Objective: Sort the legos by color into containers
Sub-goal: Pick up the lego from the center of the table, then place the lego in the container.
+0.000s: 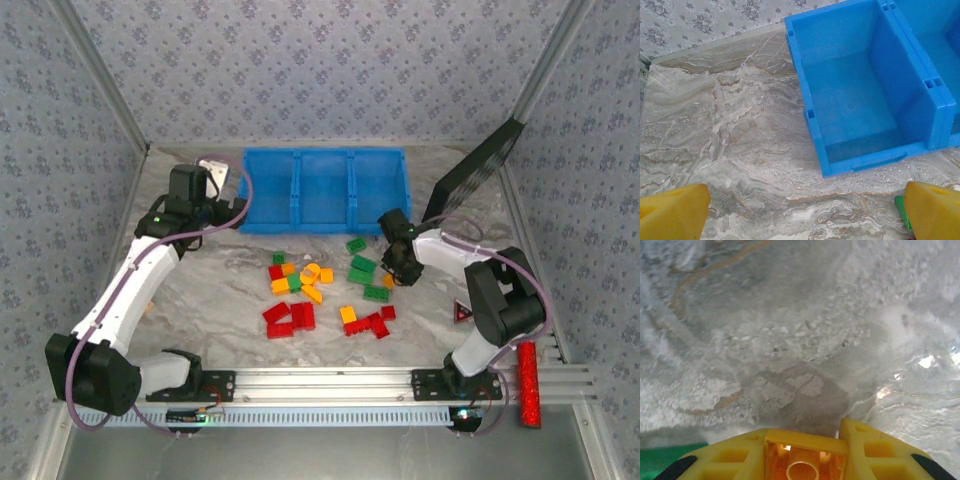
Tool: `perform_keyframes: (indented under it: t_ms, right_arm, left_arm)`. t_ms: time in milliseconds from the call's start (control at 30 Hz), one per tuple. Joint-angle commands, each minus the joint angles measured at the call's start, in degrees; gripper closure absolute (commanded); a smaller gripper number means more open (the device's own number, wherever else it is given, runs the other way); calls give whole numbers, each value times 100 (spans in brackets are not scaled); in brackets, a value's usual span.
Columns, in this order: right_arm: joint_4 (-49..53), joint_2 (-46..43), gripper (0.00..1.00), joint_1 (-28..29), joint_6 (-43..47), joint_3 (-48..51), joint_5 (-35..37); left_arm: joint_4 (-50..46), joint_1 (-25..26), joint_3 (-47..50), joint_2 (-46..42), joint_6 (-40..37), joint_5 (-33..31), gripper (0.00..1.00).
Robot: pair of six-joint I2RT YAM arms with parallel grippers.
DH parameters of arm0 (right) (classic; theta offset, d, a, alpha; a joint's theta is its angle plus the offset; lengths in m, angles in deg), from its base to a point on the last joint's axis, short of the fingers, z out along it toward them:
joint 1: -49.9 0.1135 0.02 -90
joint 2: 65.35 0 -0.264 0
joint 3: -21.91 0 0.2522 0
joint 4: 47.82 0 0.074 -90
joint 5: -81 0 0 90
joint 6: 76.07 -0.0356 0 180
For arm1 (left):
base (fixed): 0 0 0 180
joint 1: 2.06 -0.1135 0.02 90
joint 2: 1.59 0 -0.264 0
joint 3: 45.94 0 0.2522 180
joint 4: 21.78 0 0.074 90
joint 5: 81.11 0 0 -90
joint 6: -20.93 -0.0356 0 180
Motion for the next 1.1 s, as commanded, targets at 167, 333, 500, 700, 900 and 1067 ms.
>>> perform_keyframes:
  t_ms: [167,333,500,700,900,1067]
  right_arm:
    - [951,-206,74,-122,2778,-1773,923]
    - [599,167,74,-133,3813,-2600,1459]
    - [-415,883,74,-161,4812,-3140,1693]
    - [-775,2010,72,-239,5087,-3981,1441]
    - [-399,2905,70,-279,5188,-4727,1252]
    - [-221,3215,67,-270,5189,-4787,1107]
  left_arm:
    - [134,3,-2,-327,-47,44,1]
    - [-111,-12,-191,-249,-42,135,1]
    - [-25,-13,-115,-363,-53,177,1]
    - [-125,-15,-152,-329,-56,206,1]
    - [-224,17,-197,-205,-58,235,1]
    - [-350,29,-324,-83,-47,329,1]
